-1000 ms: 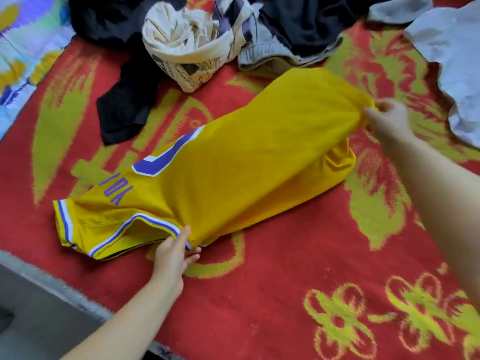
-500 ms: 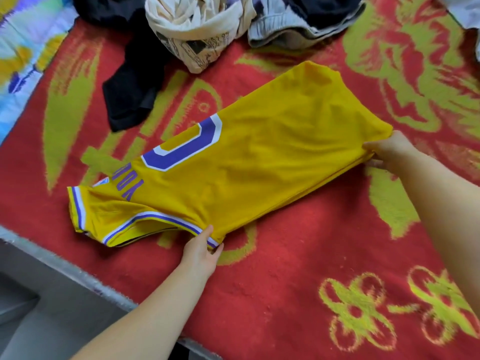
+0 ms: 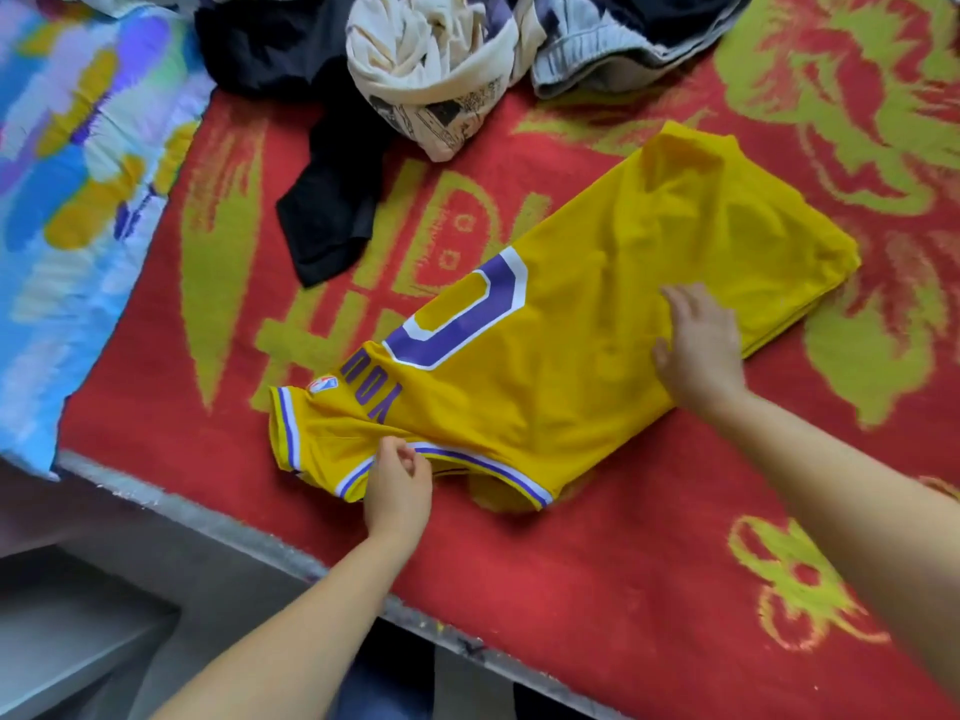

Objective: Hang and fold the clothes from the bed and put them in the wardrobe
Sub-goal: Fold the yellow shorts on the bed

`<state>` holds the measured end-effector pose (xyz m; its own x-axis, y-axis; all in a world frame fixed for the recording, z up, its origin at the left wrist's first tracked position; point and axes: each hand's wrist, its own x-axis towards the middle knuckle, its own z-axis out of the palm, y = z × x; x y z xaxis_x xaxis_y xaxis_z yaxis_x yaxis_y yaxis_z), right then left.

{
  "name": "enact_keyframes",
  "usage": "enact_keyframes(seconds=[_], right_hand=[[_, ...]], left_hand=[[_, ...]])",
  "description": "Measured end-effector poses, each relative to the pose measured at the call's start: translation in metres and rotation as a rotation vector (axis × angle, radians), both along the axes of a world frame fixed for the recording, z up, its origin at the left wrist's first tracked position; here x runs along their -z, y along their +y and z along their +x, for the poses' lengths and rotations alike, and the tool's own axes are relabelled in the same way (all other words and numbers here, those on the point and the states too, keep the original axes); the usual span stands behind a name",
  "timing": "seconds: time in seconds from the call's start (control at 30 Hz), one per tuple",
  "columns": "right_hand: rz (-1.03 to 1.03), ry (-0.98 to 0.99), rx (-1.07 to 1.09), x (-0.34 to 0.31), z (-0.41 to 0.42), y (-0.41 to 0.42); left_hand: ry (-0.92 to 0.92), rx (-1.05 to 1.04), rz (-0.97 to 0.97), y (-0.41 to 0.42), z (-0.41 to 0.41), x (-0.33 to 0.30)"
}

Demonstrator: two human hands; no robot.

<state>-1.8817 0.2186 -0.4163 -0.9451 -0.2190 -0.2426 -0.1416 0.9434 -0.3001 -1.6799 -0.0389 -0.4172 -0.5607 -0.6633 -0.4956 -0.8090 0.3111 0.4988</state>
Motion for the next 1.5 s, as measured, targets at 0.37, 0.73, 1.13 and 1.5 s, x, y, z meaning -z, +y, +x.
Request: enact_keyframes(seconds=[0.37,0.73,1.13,1.5], right_hand=[[0.003,-0.243,-0.513,0.045,0.193,-0.208],[-0.28,-0.482,-0.09,0.024,0.229,-0.263],[-0.749,-0.063,1.226,0.009,0.124,-0.199],[0.305,-0.261,0.214,0.037,0.179,-0.25]], left_hand=[[-0.544,0.912,-0.27,-0.184,-0.045,0.02],[-0.691,0.446,1.031,-0.216,-0.092,-0.039],[-0.162,0.299,0.859,-0.105,-0.183,-0.013],[0.197,2.089,-0.589,-0.172,-0.123,0.043]])
